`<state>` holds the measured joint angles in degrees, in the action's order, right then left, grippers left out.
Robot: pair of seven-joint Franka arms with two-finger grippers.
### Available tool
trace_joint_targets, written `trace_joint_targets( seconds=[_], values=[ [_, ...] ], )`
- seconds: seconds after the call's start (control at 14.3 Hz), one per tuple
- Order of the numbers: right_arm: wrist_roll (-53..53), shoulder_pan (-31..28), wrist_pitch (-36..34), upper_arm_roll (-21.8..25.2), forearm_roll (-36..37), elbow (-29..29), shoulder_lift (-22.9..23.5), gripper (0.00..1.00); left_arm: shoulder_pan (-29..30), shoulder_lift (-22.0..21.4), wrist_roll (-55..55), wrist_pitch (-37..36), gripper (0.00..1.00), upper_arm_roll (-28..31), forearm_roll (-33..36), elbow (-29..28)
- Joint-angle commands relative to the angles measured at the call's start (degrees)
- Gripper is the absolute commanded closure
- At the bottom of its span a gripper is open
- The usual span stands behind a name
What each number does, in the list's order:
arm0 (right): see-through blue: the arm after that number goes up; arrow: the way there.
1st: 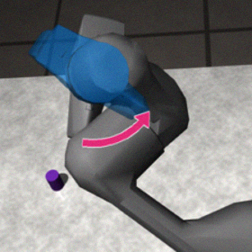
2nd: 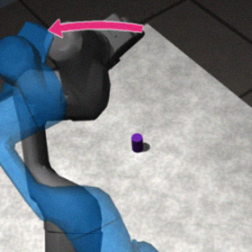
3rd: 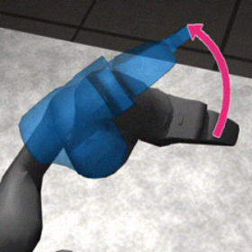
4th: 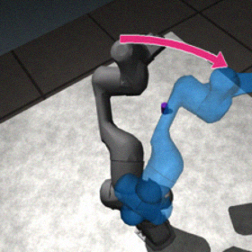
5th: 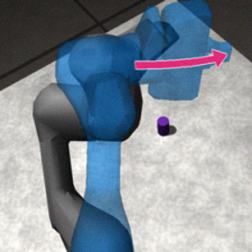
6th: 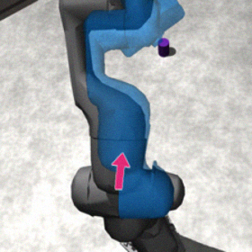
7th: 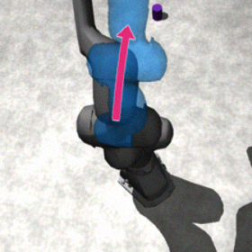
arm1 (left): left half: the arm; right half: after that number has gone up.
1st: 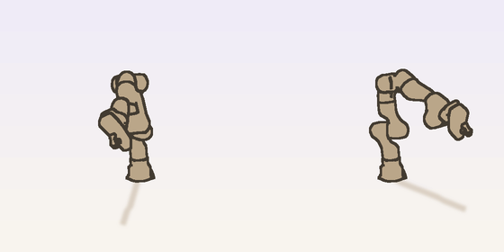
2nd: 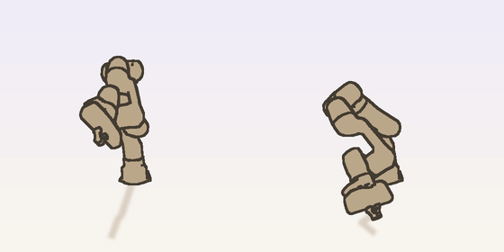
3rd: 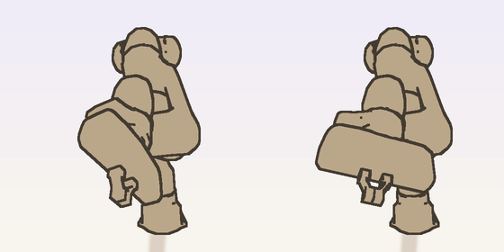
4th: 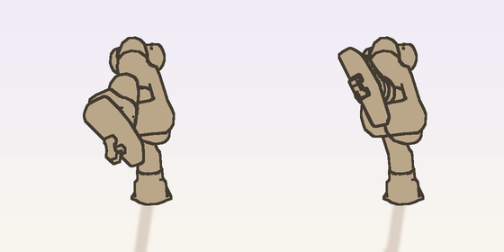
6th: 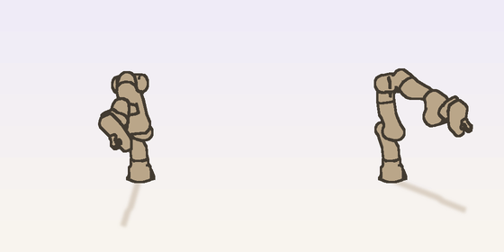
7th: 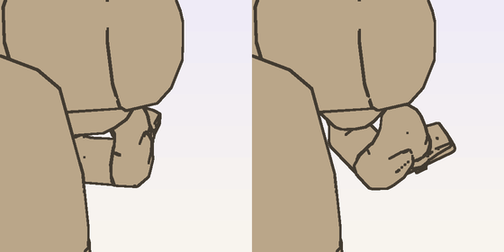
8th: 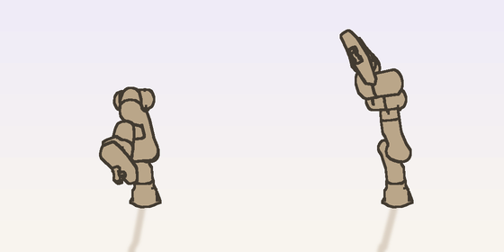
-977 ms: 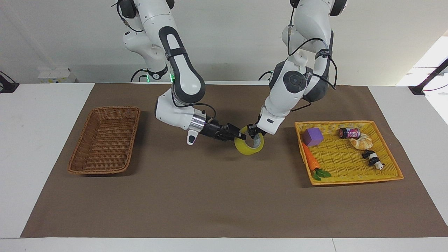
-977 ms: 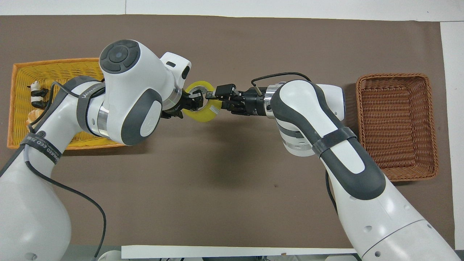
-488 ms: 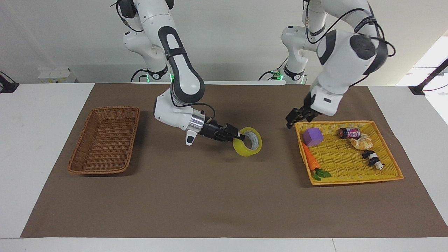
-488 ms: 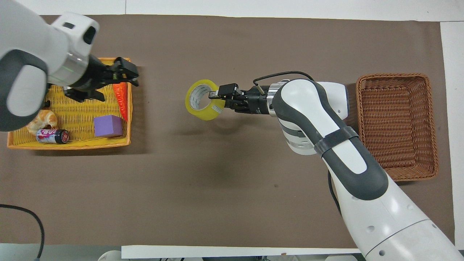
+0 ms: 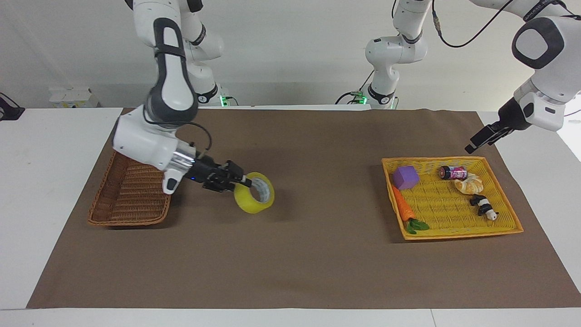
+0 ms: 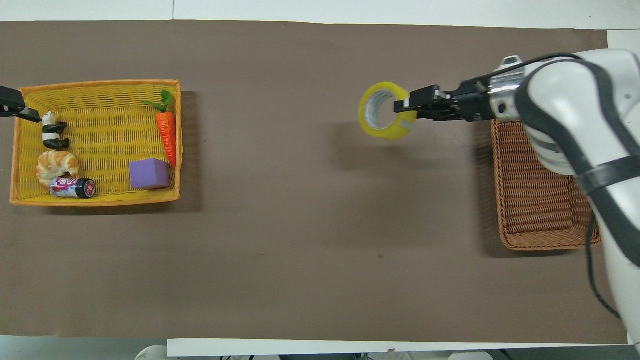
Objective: Move tape to another basket
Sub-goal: 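Carry the tape with the right gripper and lower it into the wicker basket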
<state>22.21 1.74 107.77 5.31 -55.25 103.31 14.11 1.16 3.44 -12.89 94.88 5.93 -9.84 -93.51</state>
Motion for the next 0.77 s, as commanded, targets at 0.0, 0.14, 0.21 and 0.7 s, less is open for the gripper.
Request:
trace_joint_targets(
  seconds=[0.0, 0.14, 0.21, 0.7],
  values=[
    [6.43, -12.76, -9.57, -0.74, 2.85, -0.48, -0.31, 1.0, 3.13, -0.53, 0.15, 2.49, 0.0, -0.92, 0.17, -1.14],
    [11.42, -21.21, -13.53, -0.74, 7.77, -0.22, -0.66, 1.0, 1.74, -0.45, -0.11, 1.71, 0.0, -0.92, 0.43, -0.71],
    [13.63, -25.25, -16.77, -0.74, 8.22, -0.13, 0.04, 1.0, 1.21, -0.62, 0.15, 1.79, 0.0, -1.1, 2.78, -0.62],
    [27.35, -31.62, -20.06, -0.74, 13.76, 2.5, 3.56, 1.0, -1.51, -3.87, 0.33, -9.62, 0.0, -1.36, 11.41, 5.97]
  ],
)
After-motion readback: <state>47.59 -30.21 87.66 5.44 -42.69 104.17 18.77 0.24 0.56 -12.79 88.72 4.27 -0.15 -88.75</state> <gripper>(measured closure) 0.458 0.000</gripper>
